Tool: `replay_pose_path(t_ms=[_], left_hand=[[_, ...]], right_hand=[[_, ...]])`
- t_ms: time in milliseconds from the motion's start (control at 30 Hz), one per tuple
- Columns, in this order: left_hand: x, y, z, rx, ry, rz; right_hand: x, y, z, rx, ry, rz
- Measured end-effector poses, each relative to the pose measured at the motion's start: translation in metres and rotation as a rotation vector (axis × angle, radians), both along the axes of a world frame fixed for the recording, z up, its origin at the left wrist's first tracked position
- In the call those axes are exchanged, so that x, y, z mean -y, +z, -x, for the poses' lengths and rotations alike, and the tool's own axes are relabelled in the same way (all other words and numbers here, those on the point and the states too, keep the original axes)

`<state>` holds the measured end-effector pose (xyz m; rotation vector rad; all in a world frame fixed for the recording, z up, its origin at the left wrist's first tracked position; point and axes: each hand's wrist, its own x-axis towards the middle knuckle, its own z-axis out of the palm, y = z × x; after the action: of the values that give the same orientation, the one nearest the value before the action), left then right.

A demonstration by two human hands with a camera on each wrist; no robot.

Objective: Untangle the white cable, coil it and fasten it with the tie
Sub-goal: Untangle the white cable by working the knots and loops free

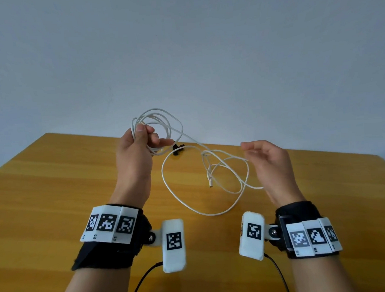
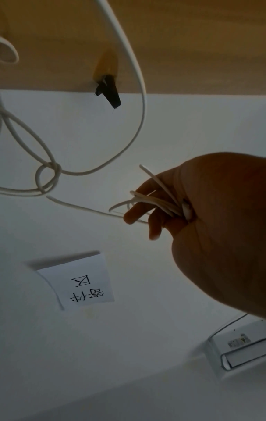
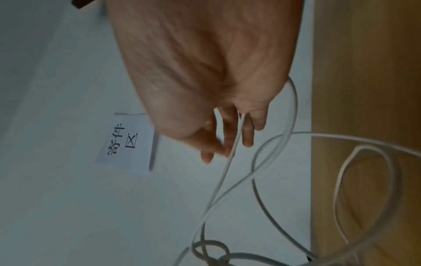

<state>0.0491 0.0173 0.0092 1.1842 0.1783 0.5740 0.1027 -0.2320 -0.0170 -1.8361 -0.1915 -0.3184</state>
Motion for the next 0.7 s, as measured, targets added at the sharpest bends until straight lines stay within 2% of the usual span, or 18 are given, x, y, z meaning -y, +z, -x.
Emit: replay_pose_path(t_ms=[100,267,367,467,700], left_hand=[[0.001,0.001,0.001,0.005,-0.001,0.040],[0.006,0.003,0.003,0.000,0.000,0.087],[0.002,0.003,0.003,-0.010,0.022,0.134],[-0.001,0.003,0.004,-0.010,0.046,0.169],[0.007,0.004,0.004,-0.021,0.070,0.161]], right_hand=[[0.009,-0.003,-0.003,0.078,-0.018,0.150],[0.014,-0.002,0.001,0.042,0.090,0.332],[0.013,-0.002,0.000,0.091,0.013,0.301],[0.012,-0.004,-0.002,0.117,-0.059,0.190],[0.010,-0.004,0.002,0.133,-0.213,0.041]])
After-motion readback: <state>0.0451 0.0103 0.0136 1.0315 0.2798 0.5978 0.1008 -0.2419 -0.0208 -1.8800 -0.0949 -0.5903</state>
